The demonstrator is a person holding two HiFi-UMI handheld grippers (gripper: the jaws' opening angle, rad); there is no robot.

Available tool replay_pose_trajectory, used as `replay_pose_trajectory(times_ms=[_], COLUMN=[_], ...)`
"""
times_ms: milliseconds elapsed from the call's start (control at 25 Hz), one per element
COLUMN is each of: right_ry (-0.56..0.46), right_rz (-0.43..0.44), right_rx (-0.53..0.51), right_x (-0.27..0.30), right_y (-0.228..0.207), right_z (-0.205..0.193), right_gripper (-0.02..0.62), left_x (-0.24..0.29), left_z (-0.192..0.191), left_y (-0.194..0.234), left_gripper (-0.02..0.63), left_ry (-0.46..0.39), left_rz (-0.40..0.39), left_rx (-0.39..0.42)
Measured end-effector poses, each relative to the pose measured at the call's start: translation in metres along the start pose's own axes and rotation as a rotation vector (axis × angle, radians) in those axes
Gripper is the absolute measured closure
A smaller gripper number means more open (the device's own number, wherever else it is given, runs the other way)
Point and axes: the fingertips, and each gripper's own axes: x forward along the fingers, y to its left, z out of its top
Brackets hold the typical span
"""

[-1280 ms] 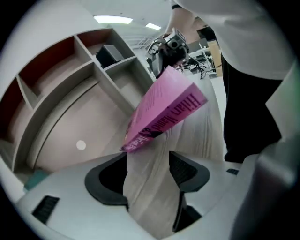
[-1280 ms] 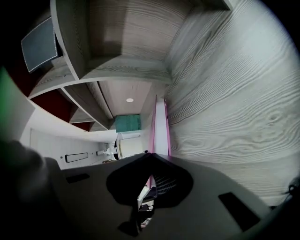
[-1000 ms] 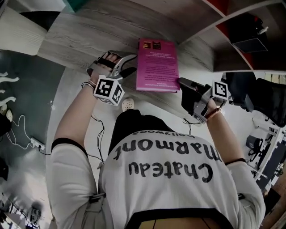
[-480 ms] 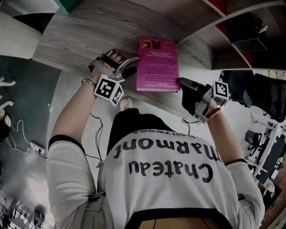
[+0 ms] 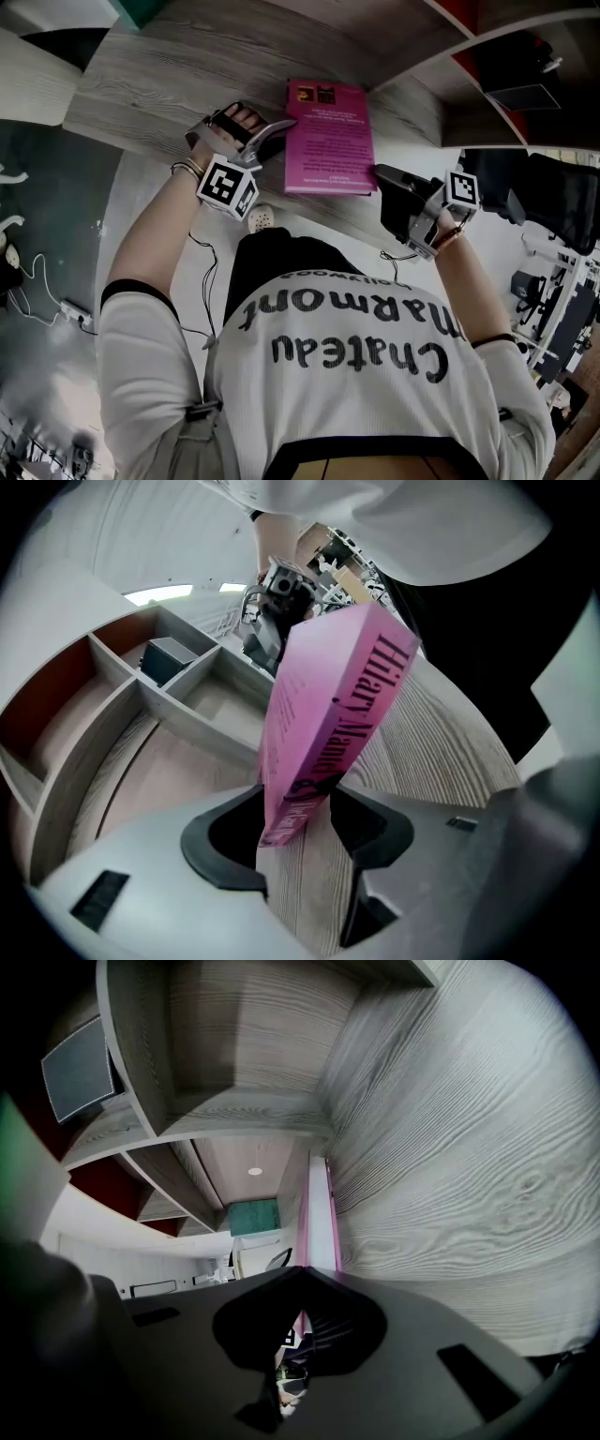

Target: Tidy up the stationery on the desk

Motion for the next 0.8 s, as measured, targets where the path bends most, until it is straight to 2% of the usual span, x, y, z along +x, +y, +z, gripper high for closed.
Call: replay_pose_trajectory(times_ms=[120,520,800], right_ry=[-0.007,0.003,0.025], right_rz=[0.002,0.017,-0.022], right_rx=[0.003,0.030,-0.002], right_x=[-0.001,-0.007,-0.009], right_y=[0.000,0.003,0.002], right_z=[0.001,0.006,0.012], right_gripper=[0.578,0.574,0.569], left_x=[-0.003,-0.022,-0.033], left_z=[0.002,0.016,0.030], left_y=[0.000,0.015,0.023], left_gripper=[0.425,0.439,0.443], left_ry=[-0.003,-0.047,-0.061], left_rz=[-0.007,0.011,0.001], left_rx=[0.013,0.006,0.058])
